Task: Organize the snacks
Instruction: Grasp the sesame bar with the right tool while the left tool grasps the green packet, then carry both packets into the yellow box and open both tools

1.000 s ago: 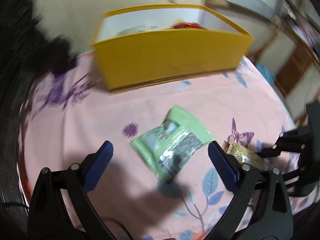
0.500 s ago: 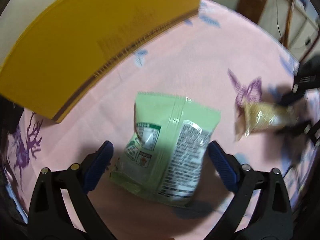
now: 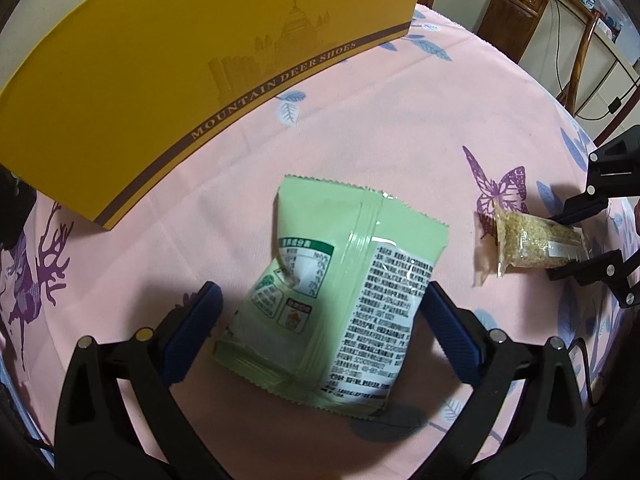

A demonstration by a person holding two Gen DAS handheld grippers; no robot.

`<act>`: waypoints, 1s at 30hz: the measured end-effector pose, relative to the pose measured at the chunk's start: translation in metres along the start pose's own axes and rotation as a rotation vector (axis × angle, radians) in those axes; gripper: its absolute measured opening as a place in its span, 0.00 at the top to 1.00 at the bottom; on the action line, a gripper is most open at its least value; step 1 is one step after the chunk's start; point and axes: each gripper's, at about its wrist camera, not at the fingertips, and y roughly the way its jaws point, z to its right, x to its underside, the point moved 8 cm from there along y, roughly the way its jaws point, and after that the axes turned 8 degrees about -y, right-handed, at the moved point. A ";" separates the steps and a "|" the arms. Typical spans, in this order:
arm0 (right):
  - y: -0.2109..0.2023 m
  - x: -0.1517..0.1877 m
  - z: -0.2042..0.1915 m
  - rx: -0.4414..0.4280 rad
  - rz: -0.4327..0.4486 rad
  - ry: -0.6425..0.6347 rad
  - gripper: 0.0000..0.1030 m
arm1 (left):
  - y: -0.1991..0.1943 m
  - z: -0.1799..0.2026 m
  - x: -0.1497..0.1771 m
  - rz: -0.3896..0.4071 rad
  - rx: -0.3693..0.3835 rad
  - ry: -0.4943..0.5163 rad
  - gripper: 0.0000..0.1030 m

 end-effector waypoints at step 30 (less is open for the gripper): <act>-0.002 -0.004 -0.008 -0.007 -0.036 0.018 0.71 | -0.038 0.020 0.032 0.099 -0.073 -0.315 0.58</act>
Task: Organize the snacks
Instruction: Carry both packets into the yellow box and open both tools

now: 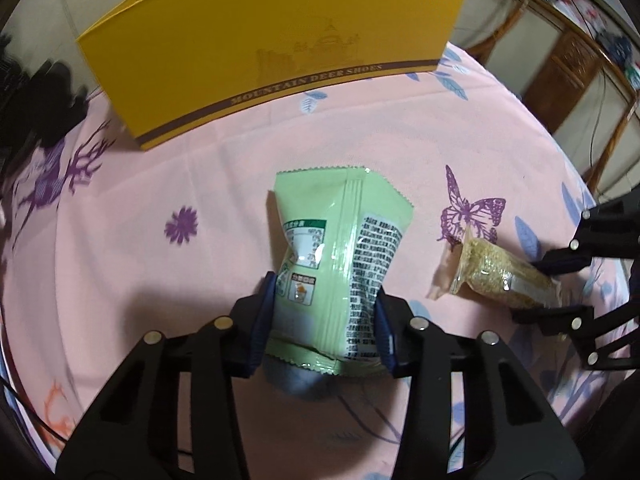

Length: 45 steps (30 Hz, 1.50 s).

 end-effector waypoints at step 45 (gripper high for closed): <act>-0.114 -0.216 0.205 0.359 0.449 0.303 0.37 | -0.081 -0.039 -0.262 0.354 -0.098 -0.407 0.22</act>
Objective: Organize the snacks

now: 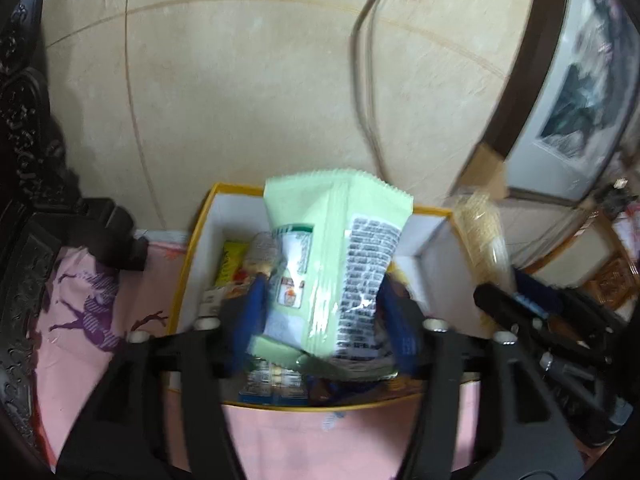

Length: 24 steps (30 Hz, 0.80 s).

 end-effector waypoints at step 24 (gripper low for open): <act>-0.029 0.012 -0.011 -0.030 -0.001 0.048 0.03 | -0.030 -0.003 0.005 0.010 -0.119 0.050 0.08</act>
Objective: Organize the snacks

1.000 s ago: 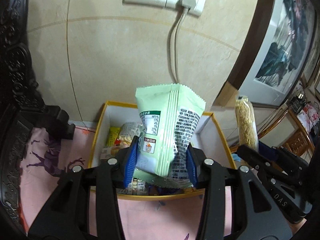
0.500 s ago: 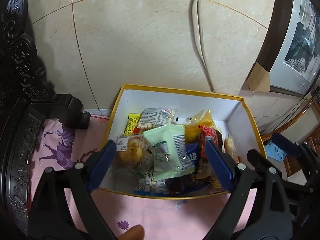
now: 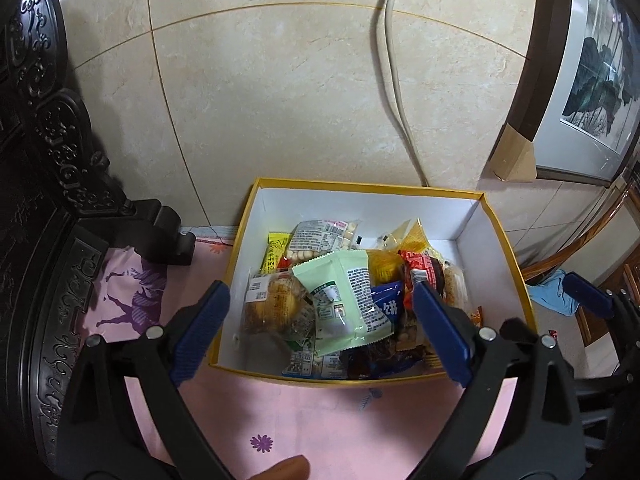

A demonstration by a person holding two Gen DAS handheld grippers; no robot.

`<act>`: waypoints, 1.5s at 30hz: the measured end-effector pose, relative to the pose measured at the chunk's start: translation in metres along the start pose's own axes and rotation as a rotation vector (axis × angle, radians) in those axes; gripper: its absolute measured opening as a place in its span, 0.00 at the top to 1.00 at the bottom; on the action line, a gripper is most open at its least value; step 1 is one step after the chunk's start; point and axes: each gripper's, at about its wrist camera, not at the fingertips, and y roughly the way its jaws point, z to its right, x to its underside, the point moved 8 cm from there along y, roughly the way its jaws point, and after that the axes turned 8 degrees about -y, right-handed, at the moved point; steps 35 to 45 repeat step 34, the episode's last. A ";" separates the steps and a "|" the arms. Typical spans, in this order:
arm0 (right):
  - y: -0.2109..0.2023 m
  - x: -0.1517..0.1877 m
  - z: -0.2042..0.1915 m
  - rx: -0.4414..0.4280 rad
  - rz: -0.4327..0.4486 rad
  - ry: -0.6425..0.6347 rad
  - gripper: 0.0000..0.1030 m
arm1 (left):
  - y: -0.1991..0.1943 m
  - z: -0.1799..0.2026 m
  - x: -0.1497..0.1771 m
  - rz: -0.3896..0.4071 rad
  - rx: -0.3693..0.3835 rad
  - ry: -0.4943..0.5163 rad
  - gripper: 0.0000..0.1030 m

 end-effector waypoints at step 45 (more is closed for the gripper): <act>0.008 0.008 -0.007 -0.041 -0.067 -0.003 0.01 | -0.001 -0.004 -0.004 -0.005 -0.011 -0.011 0.05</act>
